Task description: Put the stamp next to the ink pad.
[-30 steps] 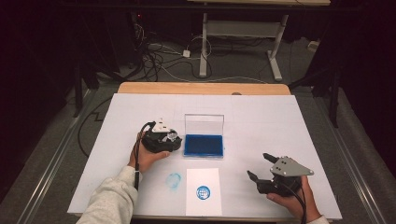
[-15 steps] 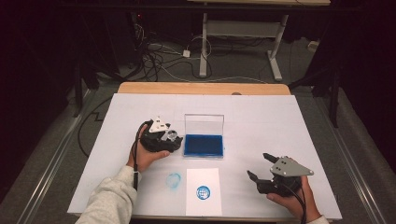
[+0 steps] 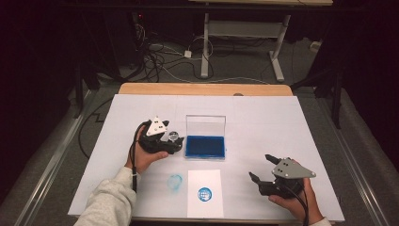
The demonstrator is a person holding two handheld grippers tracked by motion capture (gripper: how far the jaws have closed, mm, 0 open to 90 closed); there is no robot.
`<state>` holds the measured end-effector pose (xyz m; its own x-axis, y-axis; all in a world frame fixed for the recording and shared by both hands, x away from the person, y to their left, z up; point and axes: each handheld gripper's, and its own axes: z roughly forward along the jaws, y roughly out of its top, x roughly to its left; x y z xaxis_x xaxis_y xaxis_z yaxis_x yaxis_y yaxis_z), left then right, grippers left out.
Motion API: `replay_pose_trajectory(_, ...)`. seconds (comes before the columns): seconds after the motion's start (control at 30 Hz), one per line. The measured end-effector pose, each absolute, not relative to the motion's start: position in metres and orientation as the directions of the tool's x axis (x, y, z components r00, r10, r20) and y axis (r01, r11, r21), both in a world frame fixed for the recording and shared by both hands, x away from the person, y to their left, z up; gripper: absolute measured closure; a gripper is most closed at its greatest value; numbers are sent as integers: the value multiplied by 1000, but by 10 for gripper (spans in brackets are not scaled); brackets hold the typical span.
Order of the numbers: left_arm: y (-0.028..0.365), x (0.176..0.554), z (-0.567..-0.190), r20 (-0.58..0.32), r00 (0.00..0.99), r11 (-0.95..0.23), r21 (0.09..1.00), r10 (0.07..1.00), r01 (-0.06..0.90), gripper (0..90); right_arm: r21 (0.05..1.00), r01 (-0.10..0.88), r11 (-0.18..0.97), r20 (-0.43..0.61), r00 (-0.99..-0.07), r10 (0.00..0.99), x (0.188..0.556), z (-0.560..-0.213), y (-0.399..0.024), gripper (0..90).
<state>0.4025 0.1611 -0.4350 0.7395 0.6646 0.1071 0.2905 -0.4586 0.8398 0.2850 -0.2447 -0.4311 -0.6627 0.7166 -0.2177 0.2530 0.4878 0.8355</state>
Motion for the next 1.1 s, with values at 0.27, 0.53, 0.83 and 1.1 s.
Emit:
replay_pose_trajectory(0.27,159,398,-430,139,734,-473,839,665,270,150,837,246,489,-226,-658,718,285,-431,-244,214)
replay_pose_trajectory(0.53,157,392,-423,167,740,-493,835,651,245,153,842,236,485,-235,-648,725,284,-430,-245,214)
replay_pose_trajectory(0.83,155,380,-412,195,747,-495,845,636,201,153,851,222,475,-247,-629,737,283,-427,-246,165)
replay_pose_trajectory(1.1,153,368,-400,211,764,-497,853,610,160,152,863,205,461,-255,-612,748,282,-425,-248,159)
